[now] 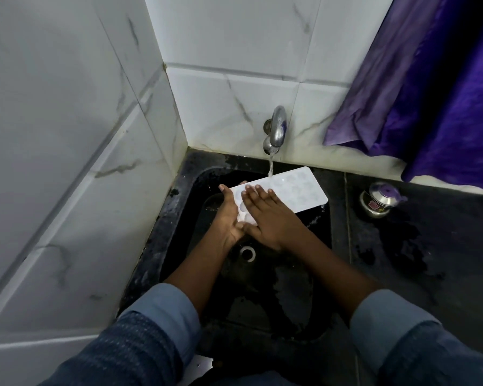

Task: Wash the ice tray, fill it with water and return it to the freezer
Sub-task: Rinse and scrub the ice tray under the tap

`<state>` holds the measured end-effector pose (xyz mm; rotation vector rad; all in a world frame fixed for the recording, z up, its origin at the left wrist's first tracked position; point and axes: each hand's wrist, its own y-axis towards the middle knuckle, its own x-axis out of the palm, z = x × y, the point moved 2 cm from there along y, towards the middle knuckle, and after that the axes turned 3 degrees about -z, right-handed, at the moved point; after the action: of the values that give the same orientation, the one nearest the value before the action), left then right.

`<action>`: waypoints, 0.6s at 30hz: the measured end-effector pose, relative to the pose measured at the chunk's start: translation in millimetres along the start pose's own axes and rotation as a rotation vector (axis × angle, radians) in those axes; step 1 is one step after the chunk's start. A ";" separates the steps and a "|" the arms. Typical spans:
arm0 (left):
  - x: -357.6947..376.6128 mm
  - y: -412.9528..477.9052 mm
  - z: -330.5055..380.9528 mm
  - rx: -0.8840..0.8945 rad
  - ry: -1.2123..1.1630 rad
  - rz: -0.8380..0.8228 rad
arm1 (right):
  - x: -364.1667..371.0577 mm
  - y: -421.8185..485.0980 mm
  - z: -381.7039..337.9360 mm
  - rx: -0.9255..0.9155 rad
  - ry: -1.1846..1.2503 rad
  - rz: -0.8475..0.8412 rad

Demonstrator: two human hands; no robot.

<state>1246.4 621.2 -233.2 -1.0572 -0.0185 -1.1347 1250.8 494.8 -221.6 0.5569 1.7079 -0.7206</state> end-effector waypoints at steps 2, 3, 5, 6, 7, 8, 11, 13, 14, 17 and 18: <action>2.5 2.1 -0.4 0.031 -0.012 -0.011 | -1.0 7.5 3.0 0.035 0.021 0.017; 2.3 2.4 0.7 0.045 -0.022 -0.006 | 0.9 5.4 3.2 0.021 0.017 0.029; -3.3 1.9 1.9 0.065 -0.054 0.002 | 5.8 -8.8 4.5 -0.028 -0.022 0.051; -7.4 -0.4 2.4 0.077 -0.072 0.000 | 7.4 -16.7 9.0 -0.020 -0.026 0.051; -11.7 -3.1 2.4 0.093 -0.090 -0.003 | 10.8 -22.7 17.3 0.022 -0.008 0.046; -15.2 -6.1 1.6 0.106 -0.115 -0.007 | 12.4 -26.3 26.2 0.087 0.018 0.046; -23.4 -18.2 -8.4 0.110 -0.187 0.008 | 18.8 -23.3 42.9 0.348 0.219 0.146; -26.5 -23.1 -16.1 0.102 -0.212 -0.008 | 22.7 -15.3 44.4 0.550 0.552 0.299; -27.4 -25.7 -19.4 0.106 -0.217 -0.003 | 25.4 -11.4 46.7 0.673 0.748 0.399; -35.4 -24.4 -32.6 0.097 -0.259 0.008 | 26.6 -2.7 51.5 0.934 1.340 0.676; -37.5 -25.2 -35.0 0.096 -0.276 -0.004 | 20.5 -1.4 49.1 0.938 1.535 0.714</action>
<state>1193.2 623.7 -254.2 -1.1211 -0.2904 -0.9748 1278.2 458.7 -249.5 2.7316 2.0553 -0.4783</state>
